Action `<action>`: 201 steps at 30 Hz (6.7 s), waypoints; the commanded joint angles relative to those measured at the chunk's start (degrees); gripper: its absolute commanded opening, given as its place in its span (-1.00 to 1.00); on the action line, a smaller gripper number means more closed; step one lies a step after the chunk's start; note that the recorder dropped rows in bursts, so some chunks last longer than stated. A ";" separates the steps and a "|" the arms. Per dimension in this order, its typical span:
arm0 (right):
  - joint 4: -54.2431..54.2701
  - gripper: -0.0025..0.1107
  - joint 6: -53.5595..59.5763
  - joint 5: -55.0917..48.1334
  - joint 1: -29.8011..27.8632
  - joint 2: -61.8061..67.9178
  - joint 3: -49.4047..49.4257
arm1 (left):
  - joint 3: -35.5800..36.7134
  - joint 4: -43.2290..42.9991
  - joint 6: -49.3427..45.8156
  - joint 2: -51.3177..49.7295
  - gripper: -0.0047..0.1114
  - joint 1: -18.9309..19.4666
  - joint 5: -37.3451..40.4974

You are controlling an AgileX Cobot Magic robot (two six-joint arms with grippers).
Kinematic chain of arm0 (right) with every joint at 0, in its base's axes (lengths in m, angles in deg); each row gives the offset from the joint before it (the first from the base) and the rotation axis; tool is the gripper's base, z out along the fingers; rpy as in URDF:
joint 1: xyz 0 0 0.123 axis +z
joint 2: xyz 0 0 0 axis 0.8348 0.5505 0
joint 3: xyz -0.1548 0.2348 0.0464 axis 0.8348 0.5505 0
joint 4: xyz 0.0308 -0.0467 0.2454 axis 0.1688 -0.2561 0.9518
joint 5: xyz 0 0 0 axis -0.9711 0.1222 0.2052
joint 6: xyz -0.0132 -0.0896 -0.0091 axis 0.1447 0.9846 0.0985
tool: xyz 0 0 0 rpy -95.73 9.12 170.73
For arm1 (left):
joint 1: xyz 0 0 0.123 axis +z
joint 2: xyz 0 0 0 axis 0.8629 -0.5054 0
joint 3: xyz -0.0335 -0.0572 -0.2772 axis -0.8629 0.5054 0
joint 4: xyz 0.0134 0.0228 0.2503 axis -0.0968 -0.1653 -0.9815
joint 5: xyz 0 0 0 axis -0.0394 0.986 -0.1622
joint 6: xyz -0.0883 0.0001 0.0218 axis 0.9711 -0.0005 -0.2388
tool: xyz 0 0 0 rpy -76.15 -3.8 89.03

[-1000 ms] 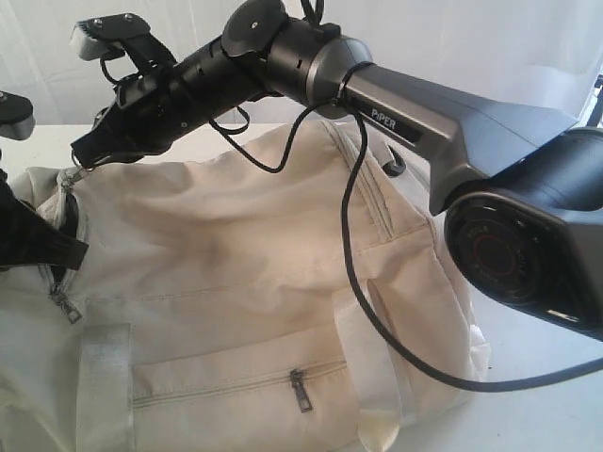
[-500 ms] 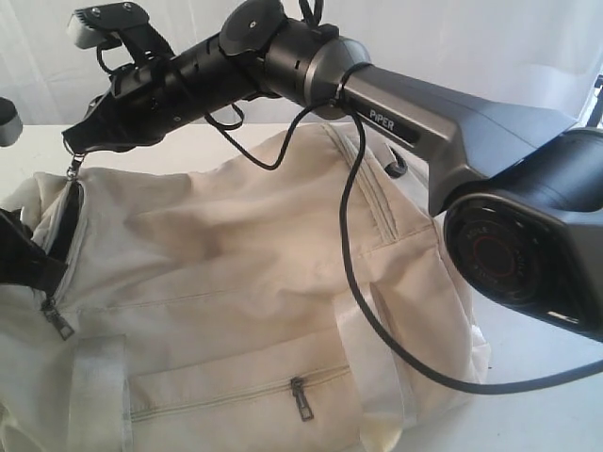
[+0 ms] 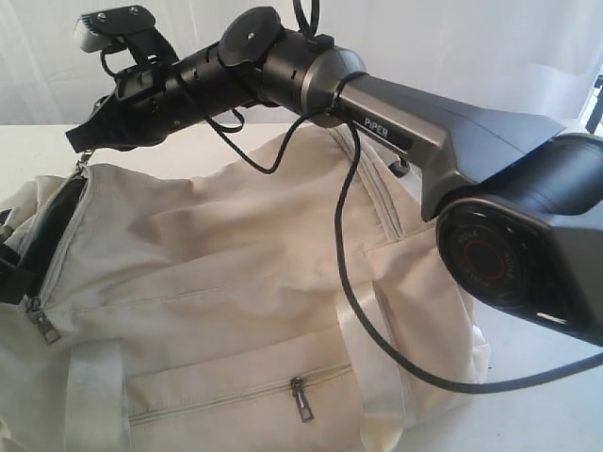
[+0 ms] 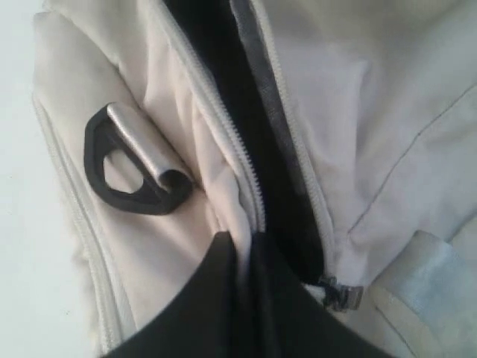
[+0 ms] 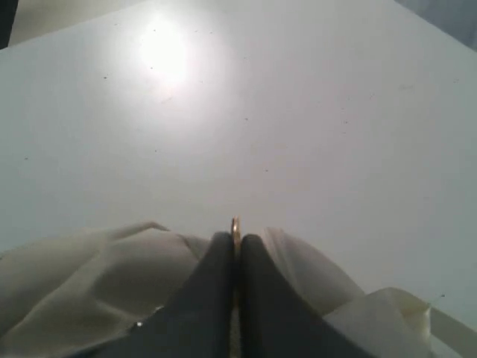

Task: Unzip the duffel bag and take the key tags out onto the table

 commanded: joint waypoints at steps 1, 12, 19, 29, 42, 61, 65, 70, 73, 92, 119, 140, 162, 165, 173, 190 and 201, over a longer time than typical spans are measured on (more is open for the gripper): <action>-0.75 -0.96 -1.18 4.42 -0.92 0.41 -0.62 | 0.25 1.06 0.00 1.81 -0.92 0.13 5.36; -5.92 -0.96 -7.56 1.71 -5.18 0.41 -0.62 | 0.25 -3.45 3.14 1.80 -0.92 0.13 6.25; -10.36 -0.96 -12.11 -2.69 -8.61 0.41 -0.62 | 0.25 -8.31 6.32 1.80 -0.92 0.13 6.25; -11.54 -0.96 -13.27 -8.06 -13.14 -1.15 -0.62 | 2.30 -9.22 6.32 1.80 -0.92 0.23 5.74; -10.88 -0.96 -13.45 -11.71 -12.26 -1.25 -0.62 | -1.97 -5.25 1.04 1.80 -0.06 0.23 -0.28; -10.88 -0.96 -11.87 -14.18 -10.55 -1.25 -0.62 | -30.35 -11.54 -5.95 -33.91 0.14 3.00 -6.95; -10.88 -0.96 -11.23 -14.06 -10.55 -1.25 -0.62 | -31.96 -11.54 -5.95 -38.01 0.14 3.00 -6.45; -11.01 -0.96 -10.38 -14.06 -10.55 -1.25 -0.62 | -31.96 -11.72 -5.79 -39.99 0.01 3.00 -5.04; -11.36 -0.96 -10.40 -13.94 -10.55 -1.25 -0.62 | -31.96 -11.72 -5.69 -39.86 -0.72 3.00 -0.81; -17.54 -0.96 -13.76 -15.15 -14.59 -4.56 -0.62 | -31.96 -11.97 -5.92 -36.26 -0.92 3.00 7.32; -21.36 -0.96 -16.43 -22.84 -25.08 -9.93 -0.62 | -31.96 -12.23 -6.16 -36.26 -0.92 3.00 8.84; -28.70 -0.96 -19.94 -25.81 -29.64 -19.08 10.67 | -31.96 -11.99 -7.84 -36.26 -0.92 3.00 8.71; -9.12 -0.96 -6.94 -14.25 -30.96 -25.45 26.15 | -35.93 8.05 -24.41 -35.66 0.25 3.00 3.11; -9.01 -0.96 -6.83 -14.01 -30.96 -25.45 26.15 | -40.47 18.29 -30.70 -35.97 0.24 3.00 1.85; -8.68 -0.96 -6.59 -14.35 -30.96 -25.45 26.15 | -51.00 34.44 -49.70 -46.03 0.24 -0.56 -0.92; -8.78 -0.96 -6.02 -15.87 -30.96 -25.45 26.26 | -52.02 34.08 -54.36 -54.55 -0.34 -4.96 -15.71; -8.78 -0.96 -5.92 -15.74 -30.96 -25.45 26.25 | -52.02 28.02 -51.50 -53.39 -0.92 -4.96 -13.77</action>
